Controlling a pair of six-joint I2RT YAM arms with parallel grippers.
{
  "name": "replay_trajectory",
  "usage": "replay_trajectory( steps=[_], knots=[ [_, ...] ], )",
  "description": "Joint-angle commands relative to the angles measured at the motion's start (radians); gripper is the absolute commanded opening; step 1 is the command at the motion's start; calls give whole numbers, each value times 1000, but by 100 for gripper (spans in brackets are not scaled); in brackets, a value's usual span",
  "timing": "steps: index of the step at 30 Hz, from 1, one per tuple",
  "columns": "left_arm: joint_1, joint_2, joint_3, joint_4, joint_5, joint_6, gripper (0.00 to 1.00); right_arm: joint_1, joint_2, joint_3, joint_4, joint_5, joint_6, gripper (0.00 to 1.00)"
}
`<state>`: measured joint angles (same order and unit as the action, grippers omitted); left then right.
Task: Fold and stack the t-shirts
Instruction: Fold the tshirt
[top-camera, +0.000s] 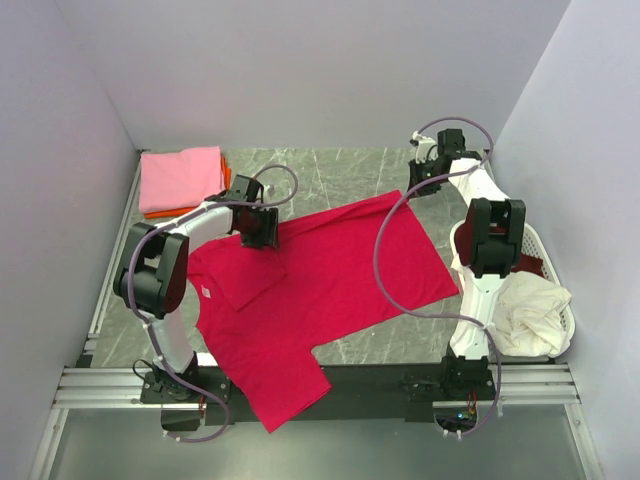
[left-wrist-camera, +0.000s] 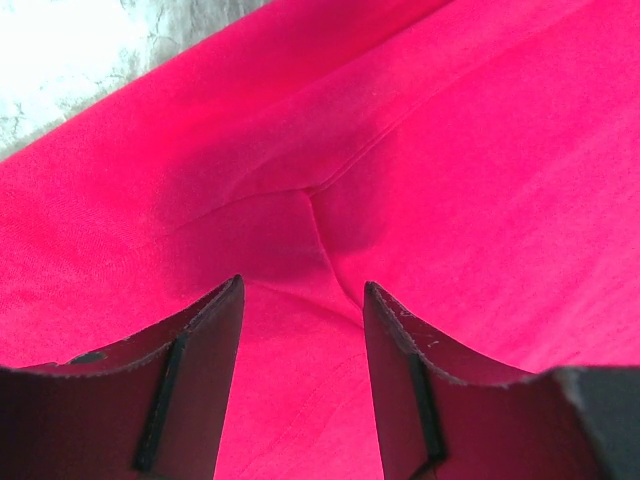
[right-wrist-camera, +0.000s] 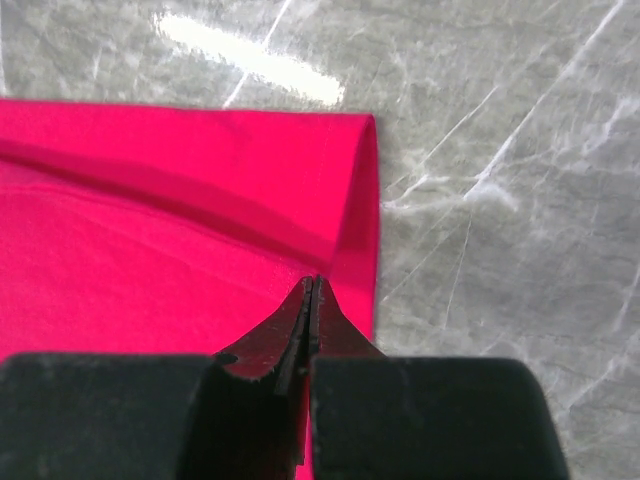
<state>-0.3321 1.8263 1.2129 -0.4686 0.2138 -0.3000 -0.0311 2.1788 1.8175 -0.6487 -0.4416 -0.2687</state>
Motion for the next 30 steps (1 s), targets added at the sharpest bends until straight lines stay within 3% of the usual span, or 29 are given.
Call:
replay_trajectory(
  steps=[1, 20, 28, 30],
  knots=[
    [-5, 5, 36, 1, -5, 21, 56, -4, -65, -44, 38, -22, -55, 0],
    [-74, 14, 138, -42, 7, 110, 56, -4, -169, -270, 182, 41, -198, 3],
    [-171, 90, 175, -36, -250, 162, 54, -4, -169, -254, 178, 23, -179, 3],
    [-179, 106, 186, -31, -338, 154, 44, -4, -168, -248, 175, 20, -176, 3]
  ],
)
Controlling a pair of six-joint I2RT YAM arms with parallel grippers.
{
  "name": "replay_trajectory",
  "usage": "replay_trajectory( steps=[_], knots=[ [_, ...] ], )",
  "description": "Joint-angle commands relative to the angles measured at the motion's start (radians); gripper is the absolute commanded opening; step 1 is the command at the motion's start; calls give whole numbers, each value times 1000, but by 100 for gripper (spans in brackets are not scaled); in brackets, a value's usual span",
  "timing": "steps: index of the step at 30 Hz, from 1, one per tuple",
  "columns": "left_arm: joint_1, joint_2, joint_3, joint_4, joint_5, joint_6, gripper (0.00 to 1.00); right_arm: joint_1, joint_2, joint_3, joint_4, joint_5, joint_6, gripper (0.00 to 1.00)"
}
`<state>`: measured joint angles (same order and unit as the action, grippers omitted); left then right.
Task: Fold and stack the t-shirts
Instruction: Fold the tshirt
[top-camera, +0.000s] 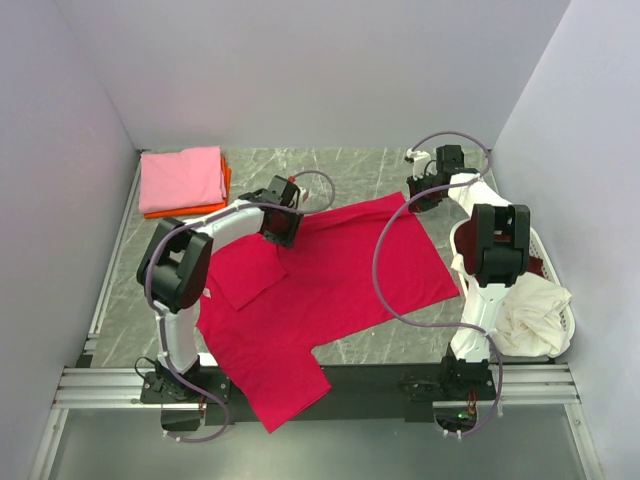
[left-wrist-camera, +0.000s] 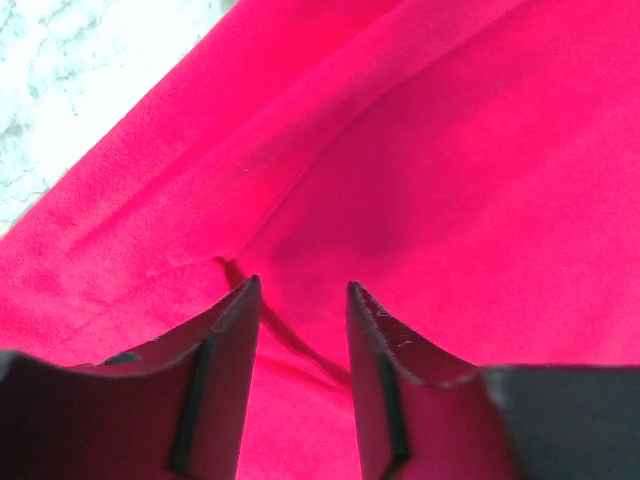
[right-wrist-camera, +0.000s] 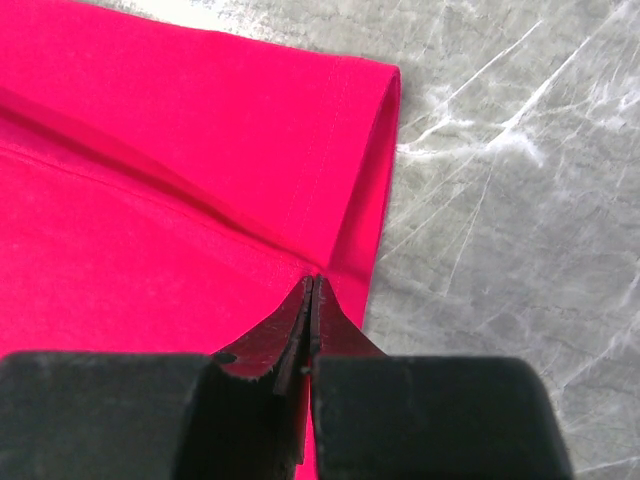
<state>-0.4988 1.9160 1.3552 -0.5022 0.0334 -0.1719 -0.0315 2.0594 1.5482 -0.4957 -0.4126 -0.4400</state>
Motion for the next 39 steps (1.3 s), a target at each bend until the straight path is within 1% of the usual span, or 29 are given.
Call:
replay_trajectory(
  steps=[1, 3, 8, 16, 26, 28, 29, 31, 32, 33, 37, 39],
  knots=[
    [-12, 23, 48, 5, -176, 26, 43, -4, -45, 24, 19, -9, -6, 3],
    [-14, 28, 55, 14, -236, 20, 41, -4, -42, 29, 16, -9, -6, 3],
    [-14, 57, 87, -4, -277, 31, 39, -4, -38, 36, 11, -11, -5, 3],
    [-20, 89, 88, -19, -271, 38, 35, -4, -27, 55, 0, -22, 3, 3],
    [-23, 69, 65, -29, -244, 32, 34, -4, -10, 90, -12, -17, 15, 3],
    [-23, 64, 61, -27, -245, 34, 30, -4, -7, 93, -10, -17, 18, 3],
    [-23, 63, 56, -29, -247, 34, 25, -4, -5, 101, -14, -17, 18, 3],
    [-23, 61, 56, -33, -251, 34, 19, -4, -2, 104, -15, -15, 20, 2],
    [-23, 61, 55, -35, -251, 34, 13, -4, -1, 105, -15, -12, 20, 2],
    [-23, 58, 55, -36, -256, 34, 10, -4, -1, 108, -14, -12, 20, 3],
    [-23, 26, 45, -39, -262, 31, 5, -4, -1, 119, -12, -3, 21, 2],
    [-23, 3, 44, -42, -260, 28, 5, -4, 1, 124, -9, 3, 24, 2]
  ],
)
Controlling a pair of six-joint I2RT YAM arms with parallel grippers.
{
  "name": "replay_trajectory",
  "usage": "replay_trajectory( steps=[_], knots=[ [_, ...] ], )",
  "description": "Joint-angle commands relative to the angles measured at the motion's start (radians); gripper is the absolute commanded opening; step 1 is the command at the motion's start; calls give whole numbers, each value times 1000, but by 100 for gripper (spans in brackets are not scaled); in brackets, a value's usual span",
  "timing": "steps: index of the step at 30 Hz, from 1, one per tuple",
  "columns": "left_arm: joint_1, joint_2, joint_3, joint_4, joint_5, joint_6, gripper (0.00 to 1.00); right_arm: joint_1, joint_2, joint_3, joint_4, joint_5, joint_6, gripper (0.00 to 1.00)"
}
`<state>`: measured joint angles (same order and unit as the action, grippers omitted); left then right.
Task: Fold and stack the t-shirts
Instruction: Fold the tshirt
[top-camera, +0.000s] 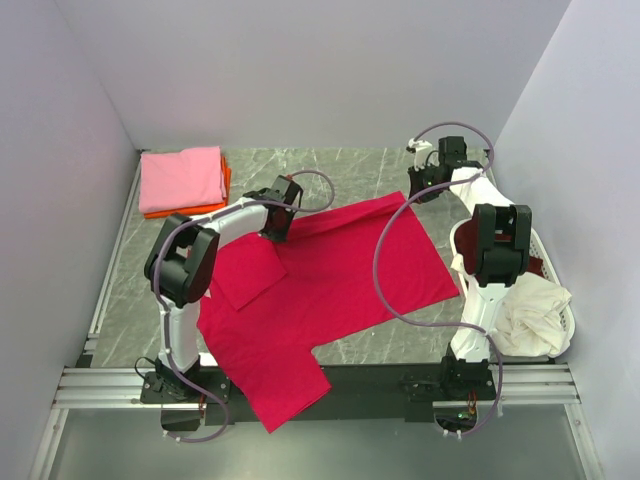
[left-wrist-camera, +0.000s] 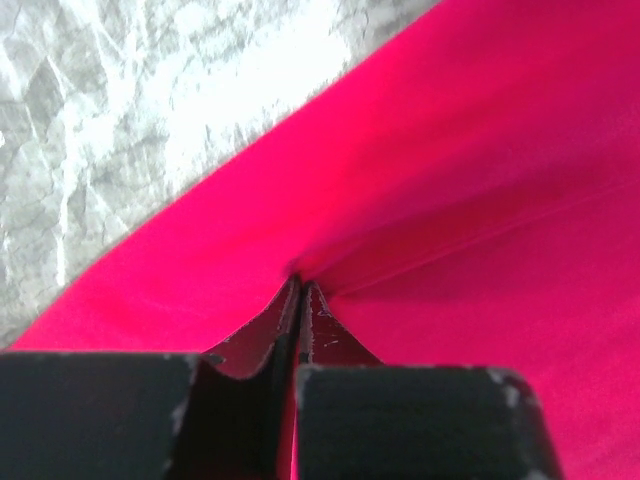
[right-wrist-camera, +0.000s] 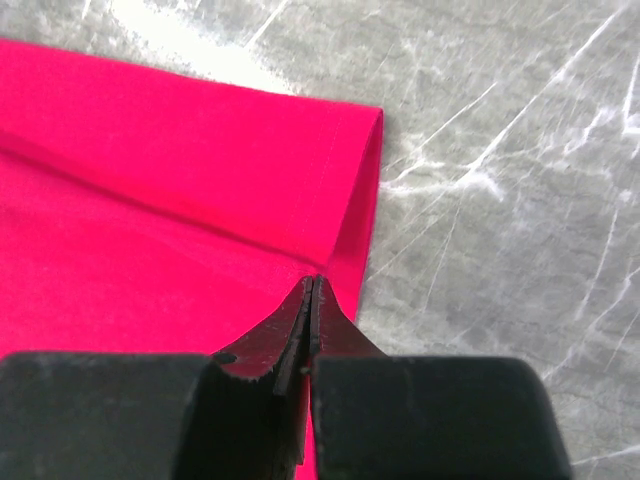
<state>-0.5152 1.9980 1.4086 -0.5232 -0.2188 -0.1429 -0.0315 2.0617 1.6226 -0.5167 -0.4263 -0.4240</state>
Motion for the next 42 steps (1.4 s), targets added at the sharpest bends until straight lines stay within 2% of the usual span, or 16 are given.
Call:
replay_trajectory(
  steps=[1, 14, 16, 17, 19, 20, 21, 22, 26, 31, 34, 42],
  knots=[
    [-6, -87, -10, -24, -7, -1, 5, -4, 1, 52, 12, 18, 10, 2],
    [-8, -154, -80, -47, 71, 2, 9, -4, 12, 30, 35, 90, -33, 3],
    [-9, -153, -95, -49, 105, 0, 12, -4, 2, -3, 40, 104, -59, 6],
    [-11, -150, -99, -52, 122, -1, 19, -4, -2, -10, 34, 107, -71, 9],
    [-13, -148, -108, -60, 167, -4, 25, -5, -11, -26, 35, 133, -94, 23],
    [-17, -153, -112, -61, 171, -10, 31, -5, -15, -36, 37, 141, -98, 28],
    [-17, -159, -117, -58, 174, -20, 35, -5, -15, -35, 34, 144, -99, 33],
    [-17, -171, -128, -52, 162, -29, 40, -7, -15, -30, 26, 146, -95, 33],
    [-17, -275, -149, -5, 131, -67, 53, -5, 37, 95, -61, 86, -52, 34],
    [-17, -375, -195, 29, 55, -90, 60, 18, 205, 365, -206, 14, 31, 34],
    [-9, -432, -252, 49, -16, -95, 63, 27, 284, 469, -264, 3, 62, 34],
    [3, -594, -385, 81, -142, -113, 73, 51, 348, 514, -255, 53, 100, 33]
  ],
)
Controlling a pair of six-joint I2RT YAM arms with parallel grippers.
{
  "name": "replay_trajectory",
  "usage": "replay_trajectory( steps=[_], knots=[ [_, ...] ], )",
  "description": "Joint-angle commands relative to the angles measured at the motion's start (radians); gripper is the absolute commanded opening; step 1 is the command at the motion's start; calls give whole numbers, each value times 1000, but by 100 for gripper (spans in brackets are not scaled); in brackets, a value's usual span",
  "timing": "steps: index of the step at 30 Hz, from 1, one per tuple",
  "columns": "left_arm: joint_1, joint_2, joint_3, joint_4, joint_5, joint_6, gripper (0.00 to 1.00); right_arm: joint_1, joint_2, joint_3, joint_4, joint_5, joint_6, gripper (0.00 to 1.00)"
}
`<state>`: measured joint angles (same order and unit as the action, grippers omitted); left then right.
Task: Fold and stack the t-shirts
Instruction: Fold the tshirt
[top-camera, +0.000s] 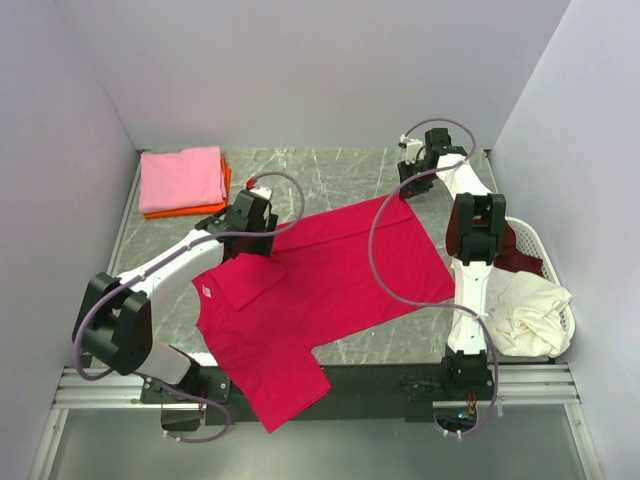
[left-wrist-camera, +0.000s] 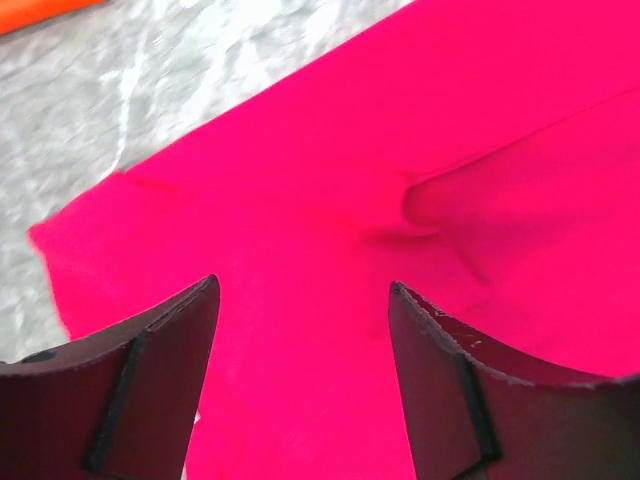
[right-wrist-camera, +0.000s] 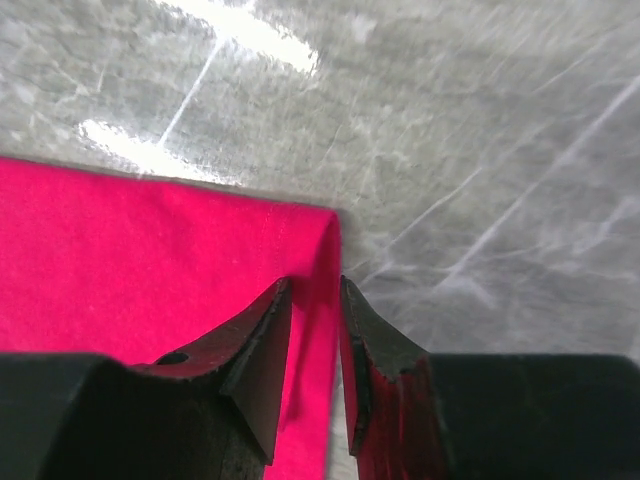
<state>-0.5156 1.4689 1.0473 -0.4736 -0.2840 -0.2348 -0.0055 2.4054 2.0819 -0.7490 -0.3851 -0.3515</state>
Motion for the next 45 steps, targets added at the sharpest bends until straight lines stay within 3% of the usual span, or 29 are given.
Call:
replay_trajectory(
  steps=[1, 14, 24, 35, 45],
  knots=[
    [3, -76, -35, 27, -83, -21, 74, 25, 6, 58, -23, 14, 28, 33],
    [5, -127, -82, 21, -86, -23, 74, 42, 37, 78, -35, 6, 46, 31],
    [5, -122, -89, 26, -73, -23, 74, 42, 1, 50, 26, 72, 51, 16],
    [5, -113, -93, 32, -73, -21, 74, 41, -38, 4, 48, 61, 48, 31],
    [5, -108, -95, 33, -72, -21, 74, 41, -80, -28, 86, 84, 46, 33]
  ],
)
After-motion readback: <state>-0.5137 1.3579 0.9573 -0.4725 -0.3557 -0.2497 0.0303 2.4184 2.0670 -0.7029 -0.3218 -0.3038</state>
